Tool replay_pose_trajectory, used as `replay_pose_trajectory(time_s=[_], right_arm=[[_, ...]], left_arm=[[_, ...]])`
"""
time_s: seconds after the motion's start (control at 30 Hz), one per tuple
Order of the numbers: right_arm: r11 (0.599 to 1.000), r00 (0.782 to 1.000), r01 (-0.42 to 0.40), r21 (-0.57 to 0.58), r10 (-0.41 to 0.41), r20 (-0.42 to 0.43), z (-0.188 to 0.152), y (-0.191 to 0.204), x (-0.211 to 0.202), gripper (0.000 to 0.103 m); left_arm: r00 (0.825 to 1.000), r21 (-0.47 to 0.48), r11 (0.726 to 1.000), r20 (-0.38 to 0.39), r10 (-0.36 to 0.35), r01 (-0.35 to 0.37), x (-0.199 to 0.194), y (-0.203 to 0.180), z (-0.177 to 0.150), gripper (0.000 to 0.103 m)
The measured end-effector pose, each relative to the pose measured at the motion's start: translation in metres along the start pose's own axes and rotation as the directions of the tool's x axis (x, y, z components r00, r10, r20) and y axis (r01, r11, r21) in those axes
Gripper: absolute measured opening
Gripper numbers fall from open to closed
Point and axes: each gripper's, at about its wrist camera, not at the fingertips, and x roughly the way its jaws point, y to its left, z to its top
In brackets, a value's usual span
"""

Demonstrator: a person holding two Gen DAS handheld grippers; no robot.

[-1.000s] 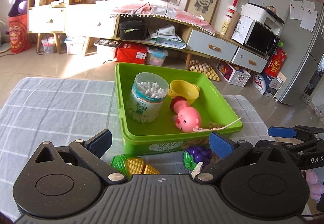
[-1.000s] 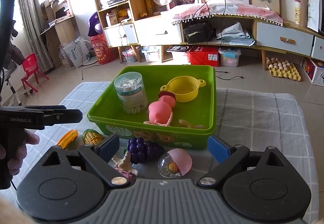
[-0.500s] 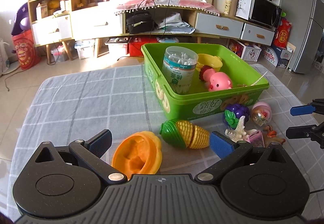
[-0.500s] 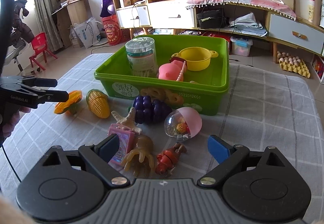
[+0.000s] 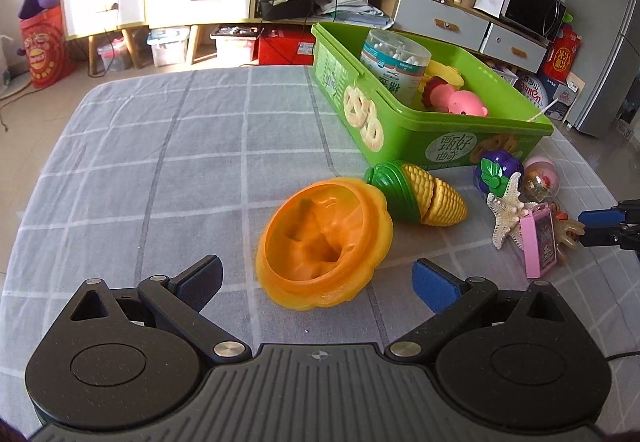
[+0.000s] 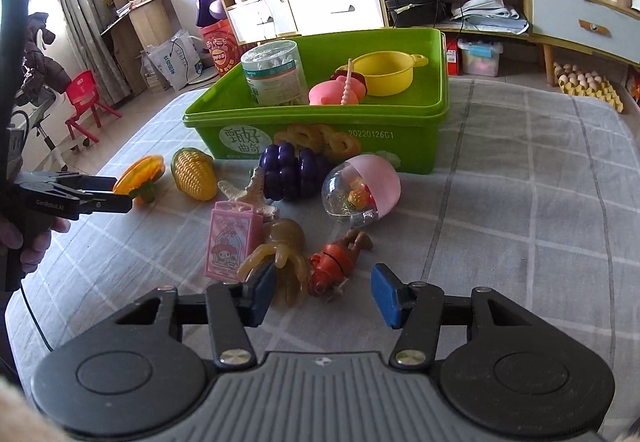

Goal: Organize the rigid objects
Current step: 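Lower left tool over orange flower bowl while right tool approaches red figure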

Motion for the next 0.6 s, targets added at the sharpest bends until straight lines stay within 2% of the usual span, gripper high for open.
replay_pose_trajectory(time_s=[0.1, 0.2, 0.43, 0.6], right_arm=[[0.999, 1.0, -0.013, 0.053, 0.013, -0.012, 0.0, -0.007, 0.001, 0.015], [0.995, 0.999, -0.031, 0.094, 0.032, -0.013, 0.002, -0.01, 0.002, 0.01], [0.995, 0.999, -0.049, 0.091, 0.05, -0.012, 0.003, -0.009, -0.005, 0.007], [0.985, 0.997, -0.07, 0.158, 0.067, 0.024, 0.008, -0.019, -0.011, 0.007]], left_arm=[[0.998, -0.103, 0.993, -0.02, -0.063, 0.061, 0.001, 0.009, 0.003, 0.097], [0.993, -0.166, 0.98, -0.019, -0.112, 0.108, 0.003, 0.011, 0.007, 0.097], [0.991, -0.231, 0.965, -0.023, -0.134, 0.125, 0.005, 0.017, 0.004, 0.097], [0.992, -0.266, 0.956, -0.006, -0.129, 0.123, 0.006, 0.019, 0.006, 0.097]])
